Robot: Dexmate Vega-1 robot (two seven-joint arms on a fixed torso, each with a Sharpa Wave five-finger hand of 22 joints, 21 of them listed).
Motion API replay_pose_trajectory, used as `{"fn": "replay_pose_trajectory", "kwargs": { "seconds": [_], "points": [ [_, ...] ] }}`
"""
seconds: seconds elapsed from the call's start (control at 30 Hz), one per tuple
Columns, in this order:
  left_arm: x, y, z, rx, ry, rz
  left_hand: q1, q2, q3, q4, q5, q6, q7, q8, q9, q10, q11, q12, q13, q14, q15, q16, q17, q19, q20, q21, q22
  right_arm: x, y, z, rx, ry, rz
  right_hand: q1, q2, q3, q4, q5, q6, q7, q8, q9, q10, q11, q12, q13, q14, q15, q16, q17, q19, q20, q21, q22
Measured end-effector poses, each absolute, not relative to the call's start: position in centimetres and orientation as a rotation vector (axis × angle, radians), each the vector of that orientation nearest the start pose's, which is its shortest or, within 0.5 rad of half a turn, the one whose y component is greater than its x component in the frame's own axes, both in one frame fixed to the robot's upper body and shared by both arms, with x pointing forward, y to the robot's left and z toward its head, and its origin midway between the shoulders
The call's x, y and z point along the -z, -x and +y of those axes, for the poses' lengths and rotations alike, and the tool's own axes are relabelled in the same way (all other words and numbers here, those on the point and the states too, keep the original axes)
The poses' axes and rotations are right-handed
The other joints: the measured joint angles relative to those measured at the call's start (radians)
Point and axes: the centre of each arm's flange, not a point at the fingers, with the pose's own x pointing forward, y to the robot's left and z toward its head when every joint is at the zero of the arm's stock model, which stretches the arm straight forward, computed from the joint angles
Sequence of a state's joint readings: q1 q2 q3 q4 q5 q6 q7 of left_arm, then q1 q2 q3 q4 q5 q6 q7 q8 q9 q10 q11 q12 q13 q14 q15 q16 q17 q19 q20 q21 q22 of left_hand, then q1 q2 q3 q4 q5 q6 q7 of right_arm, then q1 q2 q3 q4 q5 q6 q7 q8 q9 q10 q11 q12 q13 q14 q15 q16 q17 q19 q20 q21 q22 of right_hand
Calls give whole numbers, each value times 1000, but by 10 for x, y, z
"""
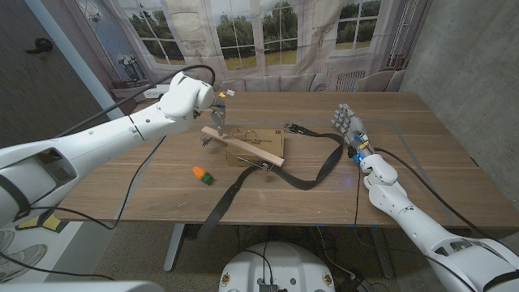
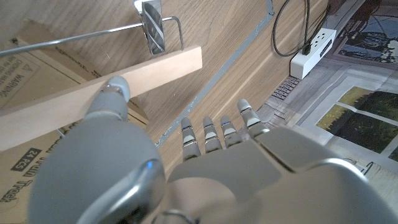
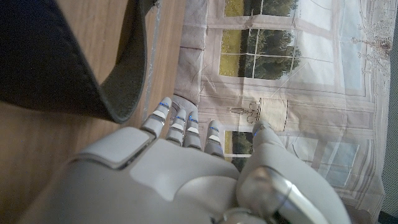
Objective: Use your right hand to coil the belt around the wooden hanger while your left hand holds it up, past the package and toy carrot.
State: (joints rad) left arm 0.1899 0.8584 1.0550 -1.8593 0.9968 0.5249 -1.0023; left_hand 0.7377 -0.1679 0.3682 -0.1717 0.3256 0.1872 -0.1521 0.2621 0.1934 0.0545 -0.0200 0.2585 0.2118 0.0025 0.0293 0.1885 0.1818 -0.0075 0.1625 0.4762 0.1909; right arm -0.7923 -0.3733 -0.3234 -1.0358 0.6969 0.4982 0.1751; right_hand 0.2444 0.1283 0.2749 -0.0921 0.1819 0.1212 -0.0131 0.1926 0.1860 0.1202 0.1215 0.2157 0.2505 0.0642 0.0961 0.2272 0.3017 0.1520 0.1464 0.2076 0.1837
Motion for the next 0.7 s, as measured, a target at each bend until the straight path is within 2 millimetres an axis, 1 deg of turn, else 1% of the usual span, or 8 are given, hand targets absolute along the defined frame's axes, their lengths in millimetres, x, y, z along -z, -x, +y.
{"fn": "replay_pose_trajectory", "kwargs": {
  "seconds": [0.1, 0.17, 0.2, 0.27, 0.37, 0.5, 0.63, 0.7],
  "points": [
    [-123, -594, 202, 21, -2081, 91, 10, -3, -6, -2, 6, 2, -2, -3, 0, -5, -5, 0, 0, -10, 1, 0, 0, 0, 0, -7, 0, 54, -670, -301, -195, -171, -670, -4, 4, 4, 4, 0, 1, 1, 0, 0, 0, 0, 0, 0, 5, 5, 0, 0, 0, 0, 0, 0],
    [-122, -594, 201, 20, -2105, 97, 16, -7, -6, -2, 14, 5, -5, -8, 0, -5, -5, -1, 0, -10, 1, 0, 0, 3, -3, -8, 0, 55, -670, -301, -192, -173, -669, -4, 4, 1, 7, 0, 1, 1, 0, 0, 0, 0, 0, 0, 5, 5, 0, 0, 0, 0, 0, 0],
    [-120, -596, 200, 23, -2104, 99, 19, -4, -6, -2, 15, 5, -5, -8, 0, -5, -5, -4, 0, -12, -1, 0, 0, 4, -4, -8, 0, 55, -670, -301, -190, -174, -669, -4, 4, 0, 8, 0, 1, 1, 0, 0, 0, 0, 0, 0, 5, 5, 0, 0, 0, 0, 0, 0],
    [-119, -596, 198, 25, -2132, 108, 22, -7, -13, -3, 20, 5, -5, -8, 0, -11, -11, -4, 0, -14, -3, 0, 0, 4, -4, -8, 0, 56, -671, -302, -186, -177, -667, -4, 4, 0, 8, 0, 1, 1, 0, 0, 0, 0, 0, 0, 5, 5, 0, 0, 0, 0, 0, 0],
    [-116, -598, 196, 32, -2152, 118, 25, -9, -15, -2, 20, 0, -11, -8, 0, -11, -11, -4, 0, -17, -6, 0, 0, 4, -4, -8, 0, 57, -671, -302, -181, -180, -665, -4, 4, 0, 8, 0, 1, 1, 0, 0, 0, 0, 0, 0, 5, 5, 0, 0, 0, 0, 0, 0],
    [-112, -601, 194, 46, -2166, 133, 34, -8, -16, -1, 26, 0, -11, -8, 0, -11, -11, -4, 0, -17, -6, 0, 0, 9, -9, -8, 0, 58, -672, -302, -177, -183, -662, -7, 7, 0, 8, 0, 1, 1, 0, 0, 5, 5, 0, 0, 5, 5, 0, 0, 4, 4, 8, 0],
    [-108, -603, 193, 62, -2179, 147, 38, -4, -19, -4, 31, 0, -11, -8, 0, -11, -11, -4, 0, -17, -6, 0, 0, 9, -9, -8, 0, 57, -673, -302, -174, -185, -662, -7, 7, 0, 8, 0, 1, 1, 0, 0, 5, 5, 0, 0, 5, 5, 0, 0, 5, 5, 8, 0],
    [-105, -605, 192, 67, -2176, 151, 43, -9, -23, 1, 31, 0, -11, -8, 0, -11, -11, -4, 0, -17, -6, 0, 0, 9, -9, -8, 0, 57, -673, -303, -173, -185, -662, -11, 11, 0, 8, 0, 1, 1, 0, 0, 5, 5, 0, 0, 5, 5, 0, 0, 5, 5, 8, 0]
  ]
}}
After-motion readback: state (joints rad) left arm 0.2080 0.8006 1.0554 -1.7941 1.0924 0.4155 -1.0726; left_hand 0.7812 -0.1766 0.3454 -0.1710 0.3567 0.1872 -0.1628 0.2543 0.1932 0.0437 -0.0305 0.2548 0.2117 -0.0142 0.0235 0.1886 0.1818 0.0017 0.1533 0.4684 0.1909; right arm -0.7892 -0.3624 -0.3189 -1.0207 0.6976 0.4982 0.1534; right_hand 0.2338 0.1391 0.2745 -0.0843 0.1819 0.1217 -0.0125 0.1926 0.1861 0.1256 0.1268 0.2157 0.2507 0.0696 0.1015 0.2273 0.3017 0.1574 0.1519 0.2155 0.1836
